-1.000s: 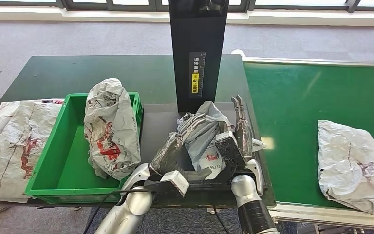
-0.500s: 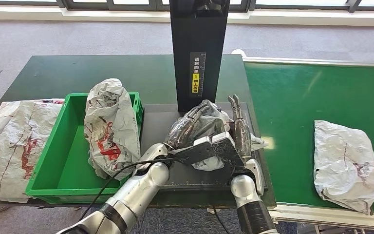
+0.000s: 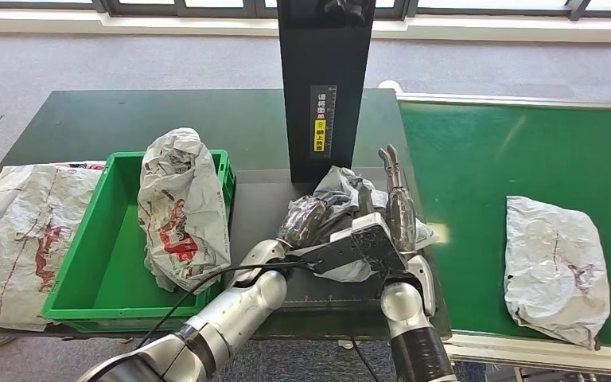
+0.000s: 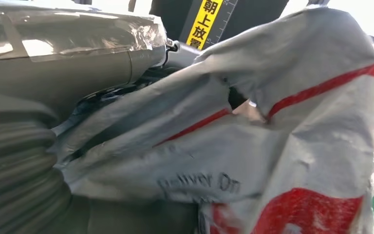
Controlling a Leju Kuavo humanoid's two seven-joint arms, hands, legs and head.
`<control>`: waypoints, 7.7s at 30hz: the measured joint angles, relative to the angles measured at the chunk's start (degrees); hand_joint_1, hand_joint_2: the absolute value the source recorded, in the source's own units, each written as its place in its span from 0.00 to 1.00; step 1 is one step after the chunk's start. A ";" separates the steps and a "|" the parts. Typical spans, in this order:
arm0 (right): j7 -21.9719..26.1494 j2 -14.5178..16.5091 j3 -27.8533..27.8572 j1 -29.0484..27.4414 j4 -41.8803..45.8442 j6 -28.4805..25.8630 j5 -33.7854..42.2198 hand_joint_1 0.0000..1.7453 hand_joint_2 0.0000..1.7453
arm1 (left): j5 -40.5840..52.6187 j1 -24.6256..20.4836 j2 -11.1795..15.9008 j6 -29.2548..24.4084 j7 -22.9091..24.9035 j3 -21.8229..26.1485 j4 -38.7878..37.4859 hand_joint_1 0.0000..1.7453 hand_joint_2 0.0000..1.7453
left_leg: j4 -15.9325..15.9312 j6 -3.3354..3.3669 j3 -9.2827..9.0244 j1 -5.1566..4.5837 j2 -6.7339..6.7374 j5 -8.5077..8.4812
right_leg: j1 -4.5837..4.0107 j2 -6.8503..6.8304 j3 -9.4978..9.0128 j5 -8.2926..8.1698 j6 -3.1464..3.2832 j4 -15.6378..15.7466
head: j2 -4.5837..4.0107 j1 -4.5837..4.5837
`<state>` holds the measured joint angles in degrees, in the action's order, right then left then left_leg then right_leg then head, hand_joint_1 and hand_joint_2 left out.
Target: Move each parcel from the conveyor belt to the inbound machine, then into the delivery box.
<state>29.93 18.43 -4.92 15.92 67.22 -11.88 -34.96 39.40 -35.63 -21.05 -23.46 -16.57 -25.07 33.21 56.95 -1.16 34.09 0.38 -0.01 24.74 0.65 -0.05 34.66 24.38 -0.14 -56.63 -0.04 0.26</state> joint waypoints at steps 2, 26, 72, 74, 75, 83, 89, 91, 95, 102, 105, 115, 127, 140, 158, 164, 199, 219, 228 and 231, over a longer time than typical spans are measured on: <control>0.20 -0.01 0.00 -0.11 0.64 -0.42 0.00 0.00 0.00 | -1.28 -0.35 0.00 -1.97 -0.28 -1.74 -0.59 1.00 1.00 | 0.00 0.00 0.00 0.00 0.00 0.00 | 0.00 0.00 0.00 0.00 0.00 0.00 | -0.01 0.00; 10.35 -1.90 -4.15 -9.48 30.73 -27.90 7.19 0.00 0.00 | 45.26 1.25 0.15 -16.26 7.80 11.03 22.74 1.00 1.00 | -0.03 -0.04 0.01 0.00 0.13 0.06 | -0.03 0.06 0.08 0.03 0.03 -0.01 | 0.00 0.00; 10.28 -2.08 -4.76 -13.76 37.24 -28.10 0.51 0.00 0.00 | 47.13 -0.18 8.20 -16.26 19.38 47.67 29.10 1.00 1.00 | -0.06 -0.18 -0.04 0.02 0.23 -0.04 | -0.10 0.19 0.10 -0.03 0.18 -0.03 | -0.01 0.01; 10.28 -2.08 -4.75 -13.77 37.27 -28.10 0.51 0.00 0.00 | 47.14 -0.18 8.20 -16.26 19.39 47.81 28.89 1.00 1.00 | -0.06 -0.19 -0.05 0.02 0.23 -0.04 | -0.11 0.19 0.10 -0.03 0.18 -0.03 | -0.01 0.01; 10.28 -2.08 -4.74 -13.77 37.27 -28.10 0.51 0.00 0.00 | 47.14 -0.19 8.20 -16.26 19.39 47.86 28.80 1.00 1.00 | -0.06 -0.19 -0.05 0.02 0.23 -0.04 | -0.11 0.19 0.10 -0.03 0.18 -0.03 | -0.01 0.01; 10.25 -2.08 -4.72 -14.34 37.27 -28.10 -0.13 0.00 0.00 | 47.46 -0.20 8.48 -16.27 21.35 48.15 26.69 0.79 1.00 | -0.07 -0.19 -0.04 0.02 0.23 -0.04 | -0.11 0.20 0.11 -0.02 0.18 -0.03 | 0.00 0.01; 9.61 -2.09 -4.68 -14.99 37.26 -28.10 -0.64 0.00 0.00 | 47.43 -0.16 9.16 -16.27 22.78 48.57 22.83 0.00 1.00 | -0.07 -0.19 -0.05 0.02 0.23 -0.04 | -0.12 0.20 0.10 -0.02 0.18 -0.03 | 0.00 0.02; 9.09 -2.11 -4.57 -15.55 37.26 -28.10 -1.00 0.00 0.00 | 46.76 -0.04 9.22 -16.27 21.81 48.90 22.05 0.00 0.50 | -0.07 -0.19 -0.05 0.02 0.23 -0.04 | -0.12 0.20 0.10 -0.02 0.18 -0.03 | 0.00 0.02; 8.61 -2.17 -3.80 -16.45 37.26 -28.10 -1.22 0.00 0.00 | 37.63 3.45 8.16 -16.17 13.37 49.16 23.91 0.00 0.00 | -0.07 -0.19 -0.08 0.01 0.31 0.00 | -0.11 0.25 0.10 -0.02 0.18 -0.03 | 0.01 0.00; 7.49 -2.17 -0.87 -17.89 37.13 -27.91 -1.88 0.00 0.00 | 23.91 18.26 2.90 -16.32 5.41 43.94 44.11 0.00 0.00 | -0.06 -0.15 -0.05 0.01 0.35 0.24 | -0.10 0.30 0.10 0.14 0.15 0.00 | 0.00 0.01; 6.74 -2.12 1.09 -18.15 36.70 -27.14 -2.08 0.00 0.00 | 20.67 20.98 2.71 -16.32 4.14 42.15 52.15 0.00 0.00 | -0.07 -0.17 -0.03 0.01 0.33 0.26 | -0.14 0.26 0.10 0.17 0.16 0.00 | 0.00 0.00; 6.14 -1.90 6.32 -18.43 33.41 -25.12 -1.84 0.00 0.00 | 6.90 25.37 3.45 -16.32 -4.87 41.73 70.84 0.00 0.00 | -0.09 -0.17 -0.03 0.03 0.25 0.25 | -0.19 0.16 0.05 0.21 0.19 -0.01 | 0.00 -0.01; 1.08 -1.84 11.15 -18.48 29.37 -24.67 -6.44 0.00 0.00 | 0.48 29.32 4.06 -16.32 -11.32 41.66 81.47 0.00 0.50 | -0.10 -0.17 -0.05 0.03 0.19 0.26 | -0.17 0.08 -0.01 0.24 0.18 -0.01 | 0.01 -0.01; 0.35 -1.80 19.27 -15.08 20.32 -20.53 -11.67 0.00 0.00 | 24.83 28.46 4.22 -16.29 3.85 36.59 70.31 0.00 1.00 | -0.08 -0.18 -0.16 0.02 0.16 0.23 | -0.17 0.05 -0.06 0.22 0.19 0.00 | 0.00 -0.01; 0.27 -1.64 19.28 -9.65 12.21 -19.64 -12.51 0.00 0.00 | 43.16 7.98 2.04 -16.30 13.49 40.28 47.20 0.00 1.00 | -0.07 -0.21 -0.15 0.02 0.02 0.10 | -0.17 0.00 -0.12 0.12 0.19 -0.02 | 0.00 0.00; -0.75 -1.50 19.28 -8.45 10.98 -19.12 -13.83 0.00 0.00 | 47.57 -1.11 7.30 -14.84 33.93 42.16 29.89 0.00 1.00 | -0.10 -0.29 -0.17 0.03 0.03 0.03 | -0.19 0.00 -0.10 0.09 0.24 -0.03 | -0.01 0.00; -7.72 -1.27 21.95 -6.66 7.81 -19.85 -22.41 0.00 0.00 | 45.24 0.17 11.99 -16.48 22.01 56.06 23.38 0.00 1.00 | -0.10 -0.29 -0.08 0.07 0.09 0.06 | -0.15 0.03 -0.02 0.08 0.29 -0.03 | -0.01 0.01; -19.90 -9.07 35.39 4.07 -23.00 -27.33 -41.93 0.00 1.00 | -20.54 24.03 3.62 -1.34 -20.67 31.74 66.87 0.00 1.00 | -0.07 -0.06 -0.13 0.02 -0.10 0.17 | -0.09 -0.25 -0.18 0.21 0.07 0.02 | -0.01 0.00; -14.21 -12.25 39.12 8.41 -36.65 -21.35 -33.54 0.00 1.00 | -39.88 26.14 4.11 31.10 -21.66 27.76 67.60 0.00 1.00 | -0.08 -0.05 -0.12 0.02 -0.10 0.16 | -0.09 -0.23 -0.17 0.22 0.07 0.01 | 0.00 -0.01; -18.70 -12.93 39.12 9.43 -39.15 -19.74 -35.05 0.00 1.00 | -41.22 26.68 4.13 35.51 -21.04 27.76 67.62 0.00 1.00 | -0.08 -0.05 -0.12 0.02 -0.10 0.16 | -0.09 -0.22 -0.16 0.23 0.07 0.01 | -0.01 0.00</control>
<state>11.23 5.49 34.21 25.35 28.07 -31.62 -70.01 -1.82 -8.95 -16.92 12.05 -37.62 2.69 100.83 56.86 -1.21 33.97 0.40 -0.10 24.91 0.56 -0.27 34.51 24.61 -0.06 -56.61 -0.04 0.26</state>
